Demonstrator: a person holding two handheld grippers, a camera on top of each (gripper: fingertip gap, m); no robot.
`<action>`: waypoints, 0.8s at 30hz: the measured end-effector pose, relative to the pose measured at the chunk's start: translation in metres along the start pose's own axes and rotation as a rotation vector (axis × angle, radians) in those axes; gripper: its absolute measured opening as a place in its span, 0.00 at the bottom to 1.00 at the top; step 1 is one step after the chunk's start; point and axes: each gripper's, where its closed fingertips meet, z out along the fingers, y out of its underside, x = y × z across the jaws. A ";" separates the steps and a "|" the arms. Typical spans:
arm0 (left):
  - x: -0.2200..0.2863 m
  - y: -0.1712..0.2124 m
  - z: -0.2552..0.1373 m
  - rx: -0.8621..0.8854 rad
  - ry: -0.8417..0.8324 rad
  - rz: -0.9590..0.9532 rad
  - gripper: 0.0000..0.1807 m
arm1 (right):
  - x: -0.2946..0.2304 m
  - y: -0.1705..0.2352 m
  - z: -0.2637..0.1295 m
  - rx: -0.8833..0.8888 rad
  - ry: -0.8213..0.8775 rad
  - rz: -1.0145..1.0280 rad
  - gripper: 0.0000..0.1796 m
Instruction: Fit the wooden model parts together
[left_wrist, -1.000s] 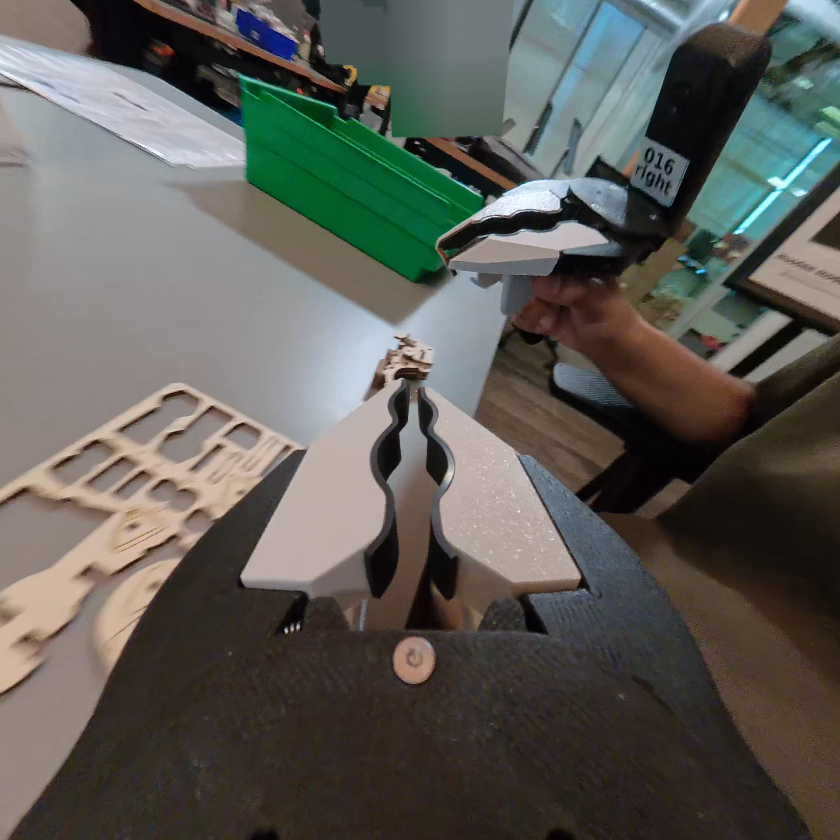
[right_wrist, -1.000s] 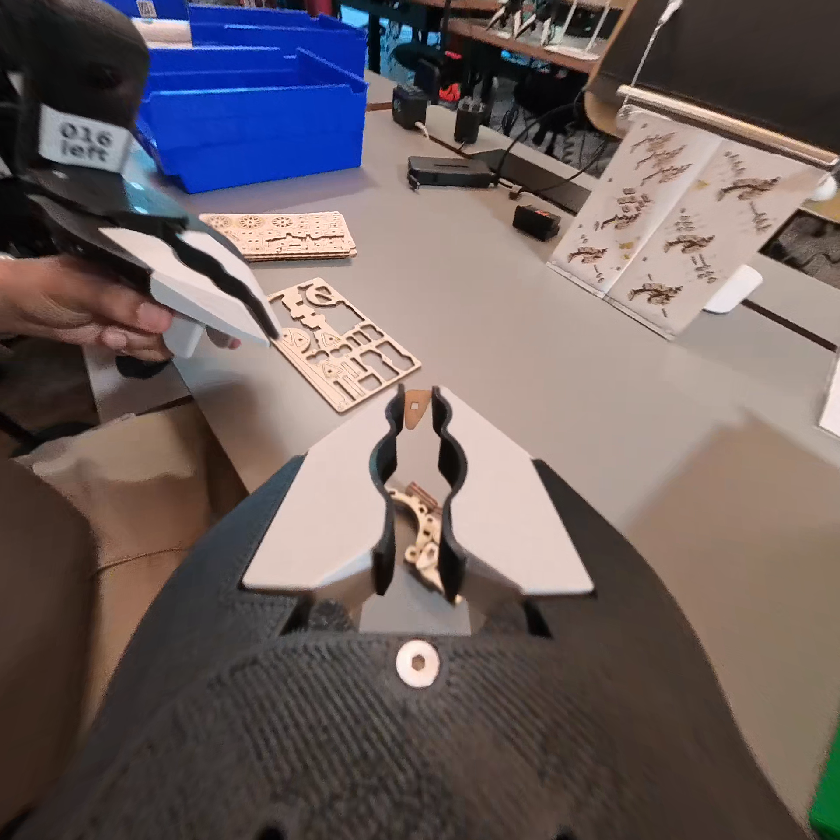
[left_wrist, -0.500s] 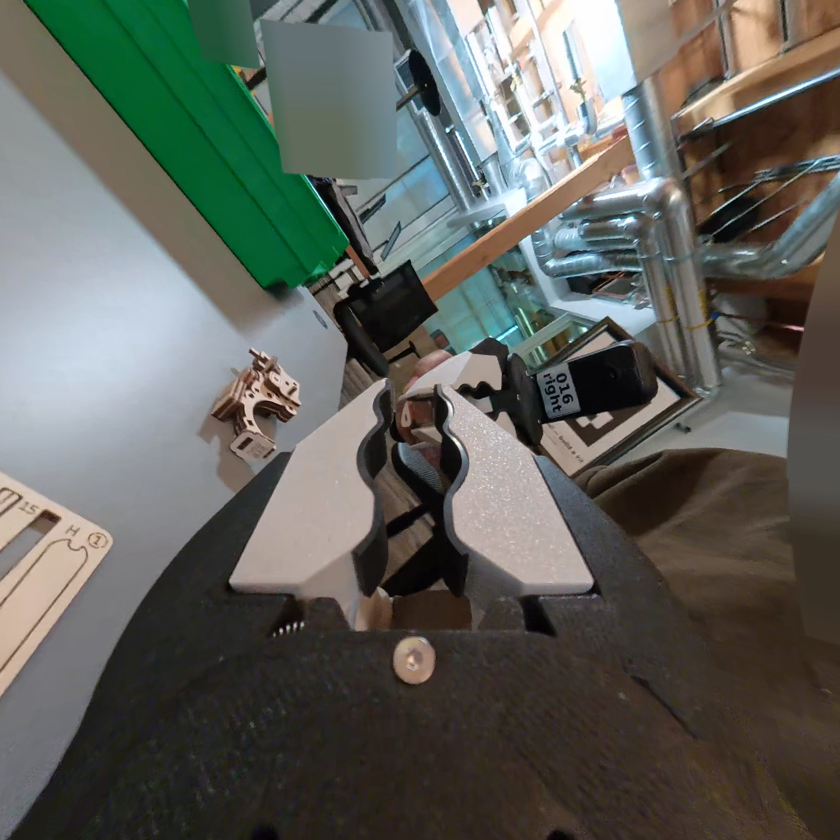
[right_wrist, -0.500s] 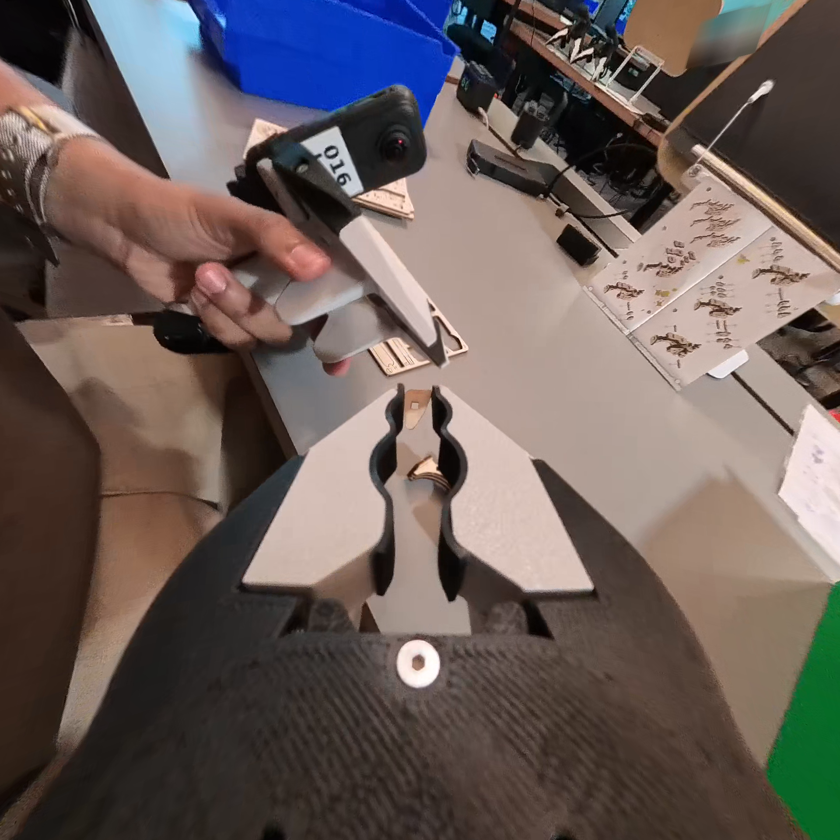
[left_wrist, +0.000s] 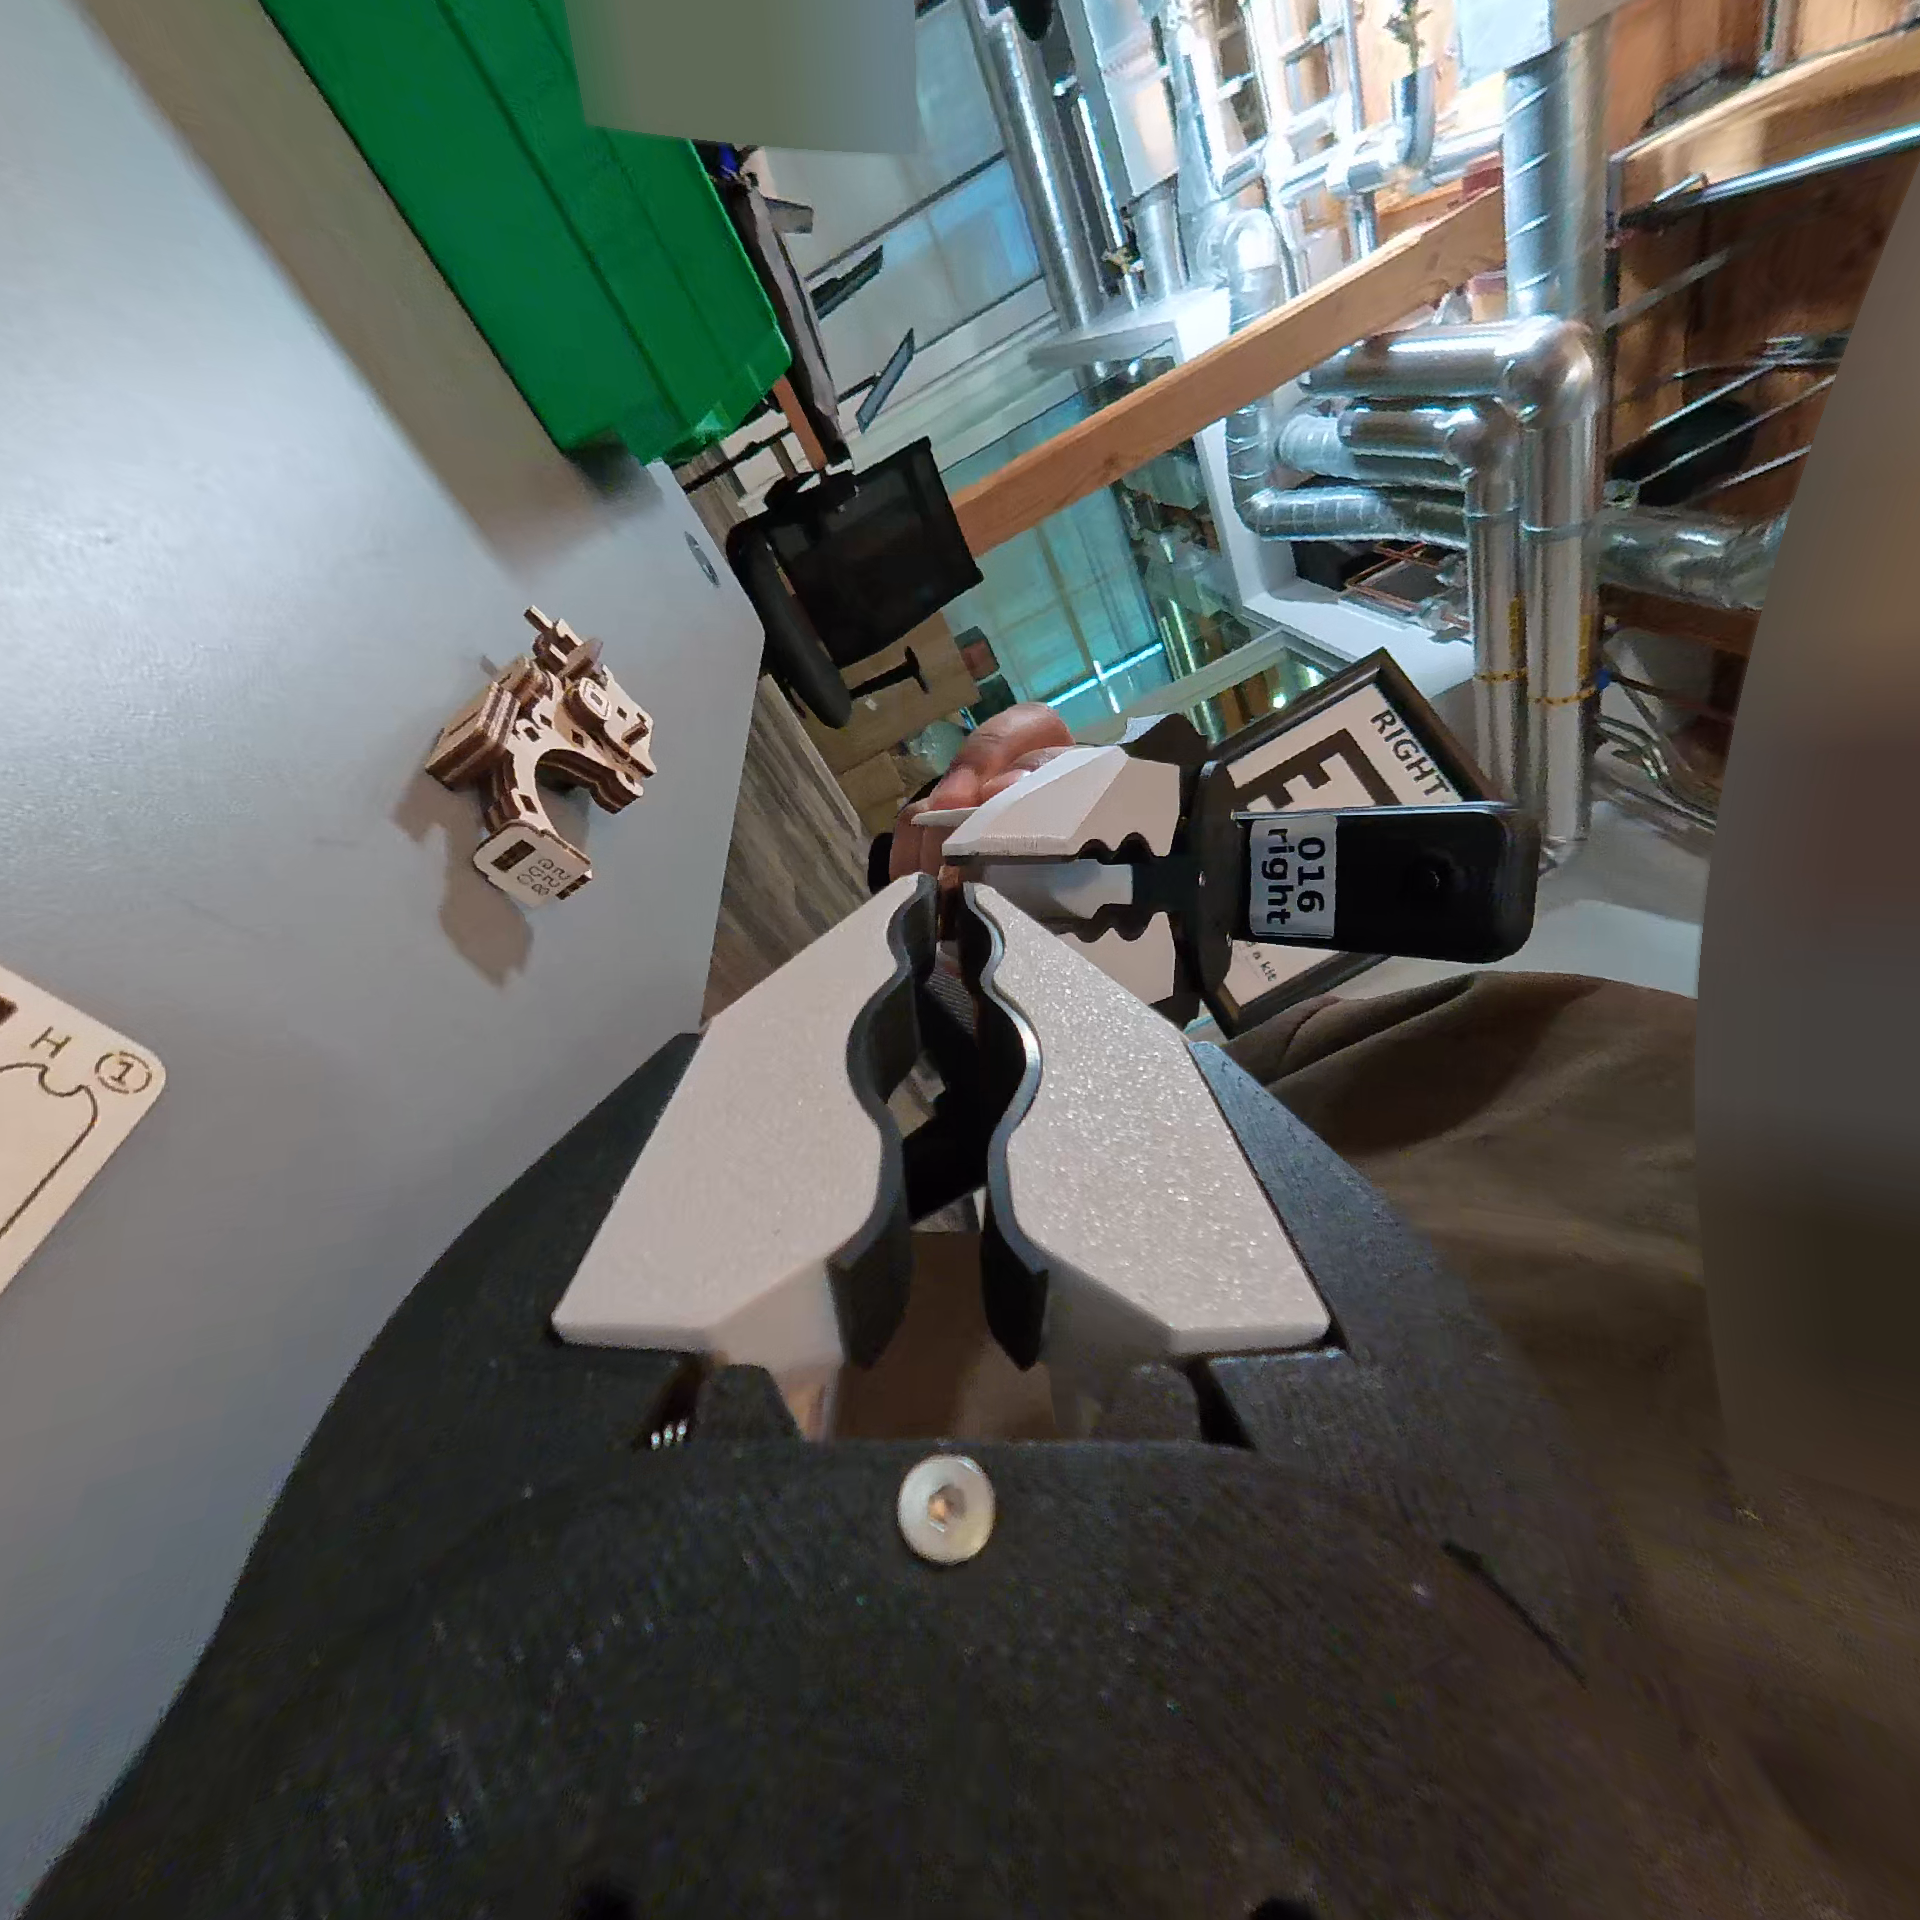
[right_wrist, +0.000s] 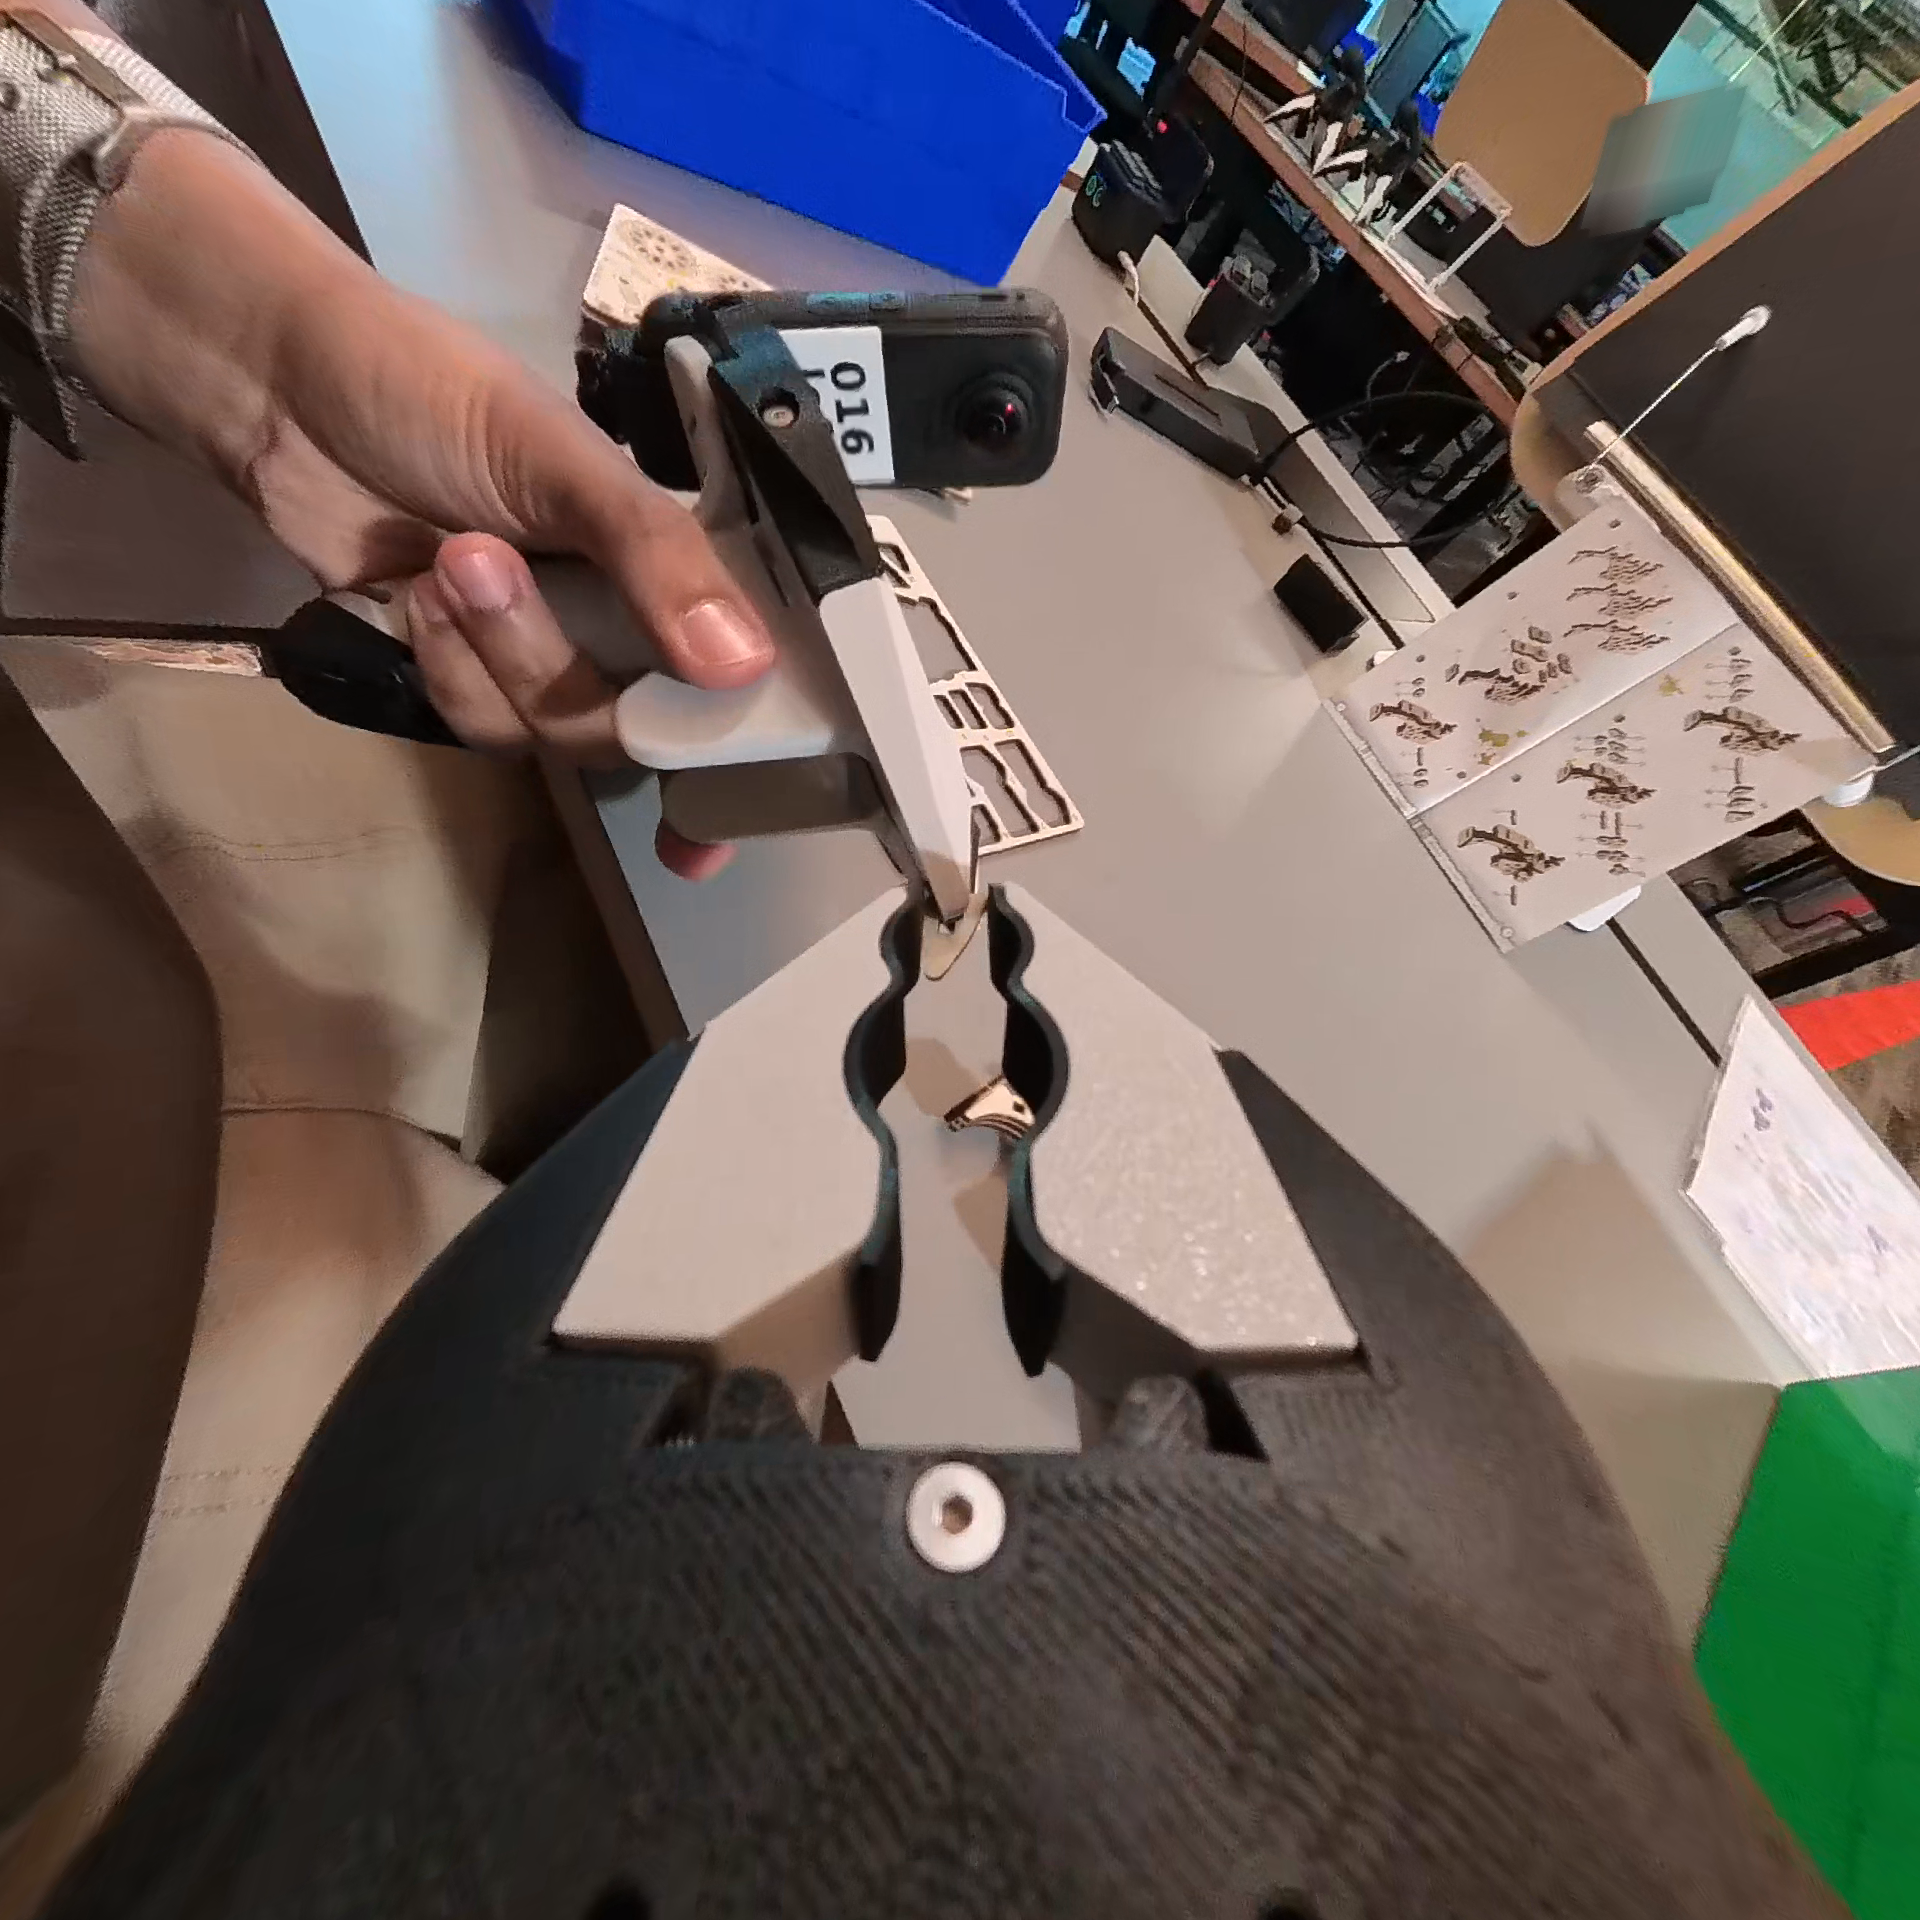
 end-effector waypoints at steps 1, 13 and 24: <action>0.000 -0.001 0.000 0.007 -0.008 0.008 0.00 | 0.001 0.000 0.001 0.008 0.004 0.002 0.06; -0.007 -0.018 -0.011 0.089 -0.027 -0.034 0.00 | 0.018 0.010 -0.004 0.048 -0.004 0.166 0.09; -0.009 -0.010 -0.003 0.073 -0.030 -0.040 0.00 | 0.004 0.015 0.009 -0.016 -0.070 0.197 0.08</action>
